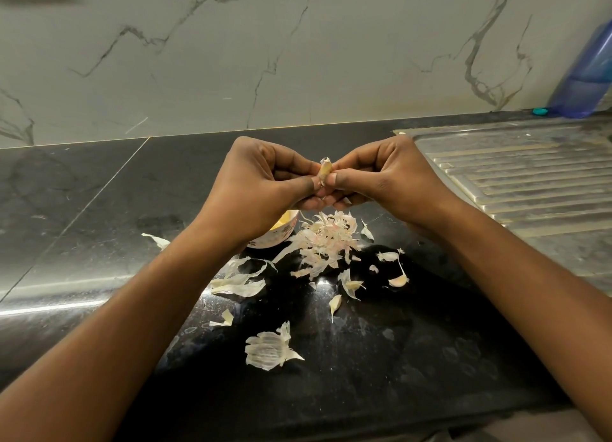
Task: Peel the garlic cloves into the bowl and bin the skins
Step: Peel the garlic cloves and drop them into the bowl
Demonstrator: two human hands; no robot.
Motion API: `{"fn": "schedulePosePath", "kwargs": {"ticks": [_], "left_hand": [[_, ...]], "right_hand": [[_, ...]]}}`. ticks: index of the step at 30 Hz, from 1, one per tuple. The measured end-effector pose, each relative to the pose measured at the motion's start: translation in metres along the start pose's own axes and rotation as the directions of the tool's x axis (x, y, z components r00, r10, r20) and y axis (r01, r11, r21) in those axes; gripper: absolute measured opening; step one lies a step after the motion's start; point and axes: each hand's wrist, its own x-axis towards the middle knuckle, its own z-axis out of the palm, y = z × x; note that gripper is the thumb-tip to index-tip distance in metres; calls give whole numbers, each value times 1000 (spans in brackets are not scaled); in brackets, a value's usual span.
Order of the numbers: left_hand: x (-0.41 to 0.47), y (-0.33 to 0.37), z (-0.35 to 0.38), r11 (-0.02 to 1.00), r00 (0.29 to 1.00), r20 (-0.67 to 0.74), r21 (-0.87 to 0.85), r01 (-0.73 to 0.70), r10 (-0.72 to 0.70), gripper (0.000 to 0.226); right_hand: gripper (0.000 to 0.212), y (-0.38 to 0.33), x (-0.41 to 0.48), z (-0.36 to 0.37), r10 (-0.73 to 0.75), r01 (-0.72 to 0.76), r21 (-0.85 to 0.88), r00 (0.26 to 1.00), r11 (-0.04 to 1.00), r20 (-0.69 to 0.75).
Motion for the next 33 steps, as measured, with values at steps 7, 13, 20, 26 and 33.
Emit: {"fn": "schedulePosePath", "kwargs": {"ticks": [7,13,20,26,33], "left_hand": [[0,0,2,1000,1000,-6,-2,-6,6,16],[-1,2,2,1000,1000,-9,-10,0,0,16],[-2,5,3,995,998,-8,-75,63,-63,16],[-1,8,-1,969,986,3,-185,166,-168,16],[0,10,-2,938,967,22,-239,253,-255,17]], "right_hand": [[13,-1,0,1,3,-3,29,1000,1000,-9],[10,1,0,1,-12,13,11,1000,1000,-27],[8,3,1,0,-19,18,-23,998,1000,-54],[8,2,2,-1,-19,19,-9,998,1000,-56],[8,0,3,-5,-40,36,-57,996,998,-81]]}}
